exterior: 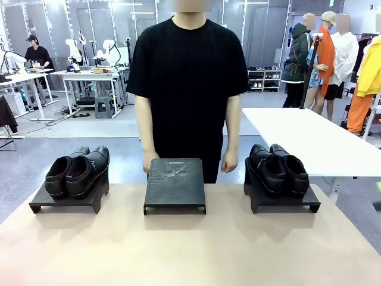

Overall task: Place the shoes on the stand as instructed by the person.
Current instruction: Pick up another pair of Shoes and place it on the Shoes Stand indicated by the person.

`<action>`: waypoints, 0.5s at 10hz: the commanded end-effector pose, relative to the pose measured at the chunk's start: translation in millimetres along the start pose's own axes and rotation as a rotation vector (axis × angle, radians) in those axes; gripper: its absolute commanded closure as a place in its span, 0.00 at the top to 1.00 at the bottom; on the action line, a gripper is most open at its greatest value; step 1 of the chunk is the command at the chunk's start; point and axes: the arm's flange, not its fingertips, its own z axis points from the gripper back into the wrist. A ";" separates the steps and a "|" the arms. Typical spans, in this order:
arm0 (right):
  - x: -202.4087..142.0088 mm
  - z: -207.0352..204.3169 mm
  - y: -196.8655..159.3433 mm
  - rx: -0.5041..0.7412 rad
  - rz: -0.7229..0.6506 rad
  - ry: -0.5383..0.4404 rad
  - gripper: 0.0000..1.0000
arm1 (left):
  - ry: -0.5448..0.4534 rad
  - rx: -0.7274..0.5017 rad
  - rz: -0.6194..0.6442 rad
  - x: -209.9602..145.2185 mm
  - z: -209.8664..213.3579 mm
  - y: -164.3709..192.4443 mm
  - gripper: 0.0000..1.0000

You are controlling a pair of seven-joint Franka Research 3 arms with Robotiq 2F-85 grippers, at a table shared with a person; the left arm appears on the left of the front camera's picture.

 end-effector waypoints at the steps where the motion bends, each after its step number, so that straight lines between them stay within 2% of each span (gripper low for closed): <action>1: -42.3 23.2 -34.8 0.072 -0.064 0.005 1.00 | -0.013 0.014 -0.011 1.1 -1.3 -0.9 1.00; 3: -75.2 25.9 -51.8 0.092 -0.129 -0.015 1.00 | -0.013 0.014 -0.011 1.1 -1.3 -0.9 1.00; 5: -73.6 16.0 -54.1 0.076 -0.167 -0.025 1.00 | -0.013 0.014 -0.011 1.1 -1.3 -0.9 1.00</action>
